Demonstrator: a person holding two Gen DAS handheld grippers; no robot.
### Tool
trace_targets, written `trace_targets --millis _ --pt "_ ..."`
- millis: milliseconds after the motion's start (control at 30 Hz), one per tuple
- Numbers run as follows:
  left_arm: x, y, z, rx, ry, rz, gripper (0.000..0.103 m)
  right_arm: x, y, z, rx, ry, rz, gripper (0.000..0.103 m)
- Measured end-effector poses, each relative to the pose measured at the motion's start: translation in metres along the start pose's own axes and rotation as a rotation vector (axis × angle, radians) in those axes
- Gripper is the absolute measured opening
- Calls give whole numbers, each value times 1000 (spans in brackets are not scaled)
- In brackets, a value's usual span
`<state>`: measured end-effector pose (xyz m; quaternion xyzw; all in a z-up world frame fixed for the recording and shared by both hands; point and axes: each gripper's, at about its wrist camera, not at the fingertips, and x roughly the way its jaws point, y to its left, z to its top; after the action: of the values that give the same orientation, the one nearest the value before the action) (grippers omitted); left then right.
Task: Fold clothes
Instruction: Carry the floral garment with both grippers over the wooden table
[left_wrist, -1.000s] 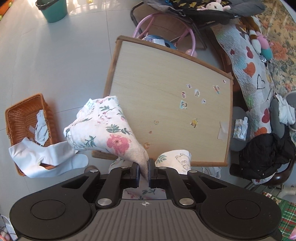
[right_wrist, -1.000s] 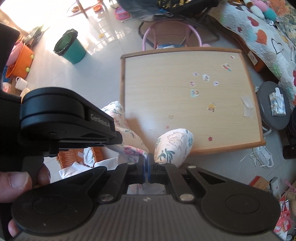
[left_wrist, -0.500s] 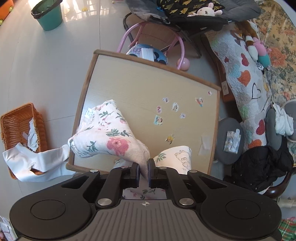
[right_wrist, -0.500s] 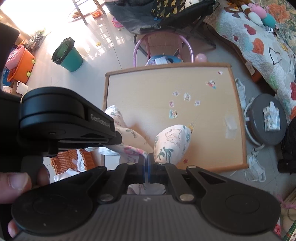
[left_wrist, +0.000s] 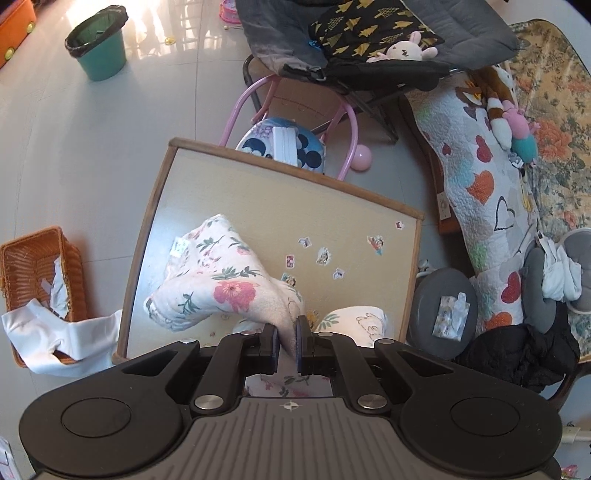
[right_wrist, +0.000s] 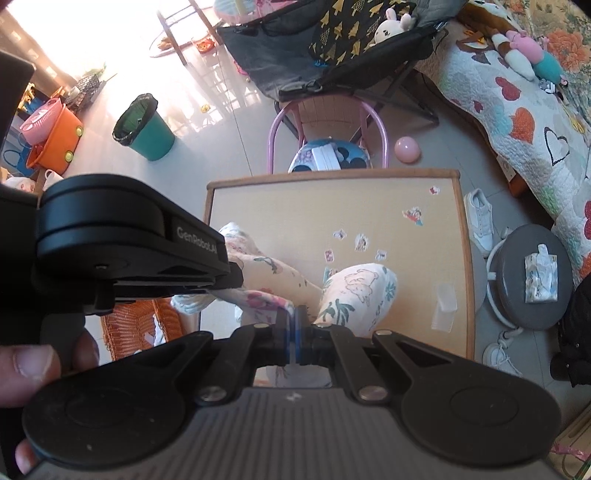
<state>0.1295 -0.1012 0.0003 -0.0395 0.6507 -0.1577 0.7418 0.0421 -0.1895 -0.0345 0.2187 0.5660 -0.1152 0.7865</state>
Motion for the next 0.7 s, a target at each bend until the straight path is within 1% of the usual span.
trace_targets --millis 100,200,433,700 --pt "6 -3 8 -4 4 -10 9 4 -4 5 6 1 -8 3" --pt "20 -1 11 -10 18 -13 9 20 -12 8 31 6 -6 3" --pt "79 10 23 21 53 -7 12 65 -29 15 88 28 -7 3" --pt "149 23 51 36 84 22 16 128 -40 27 138 59 -30 3"
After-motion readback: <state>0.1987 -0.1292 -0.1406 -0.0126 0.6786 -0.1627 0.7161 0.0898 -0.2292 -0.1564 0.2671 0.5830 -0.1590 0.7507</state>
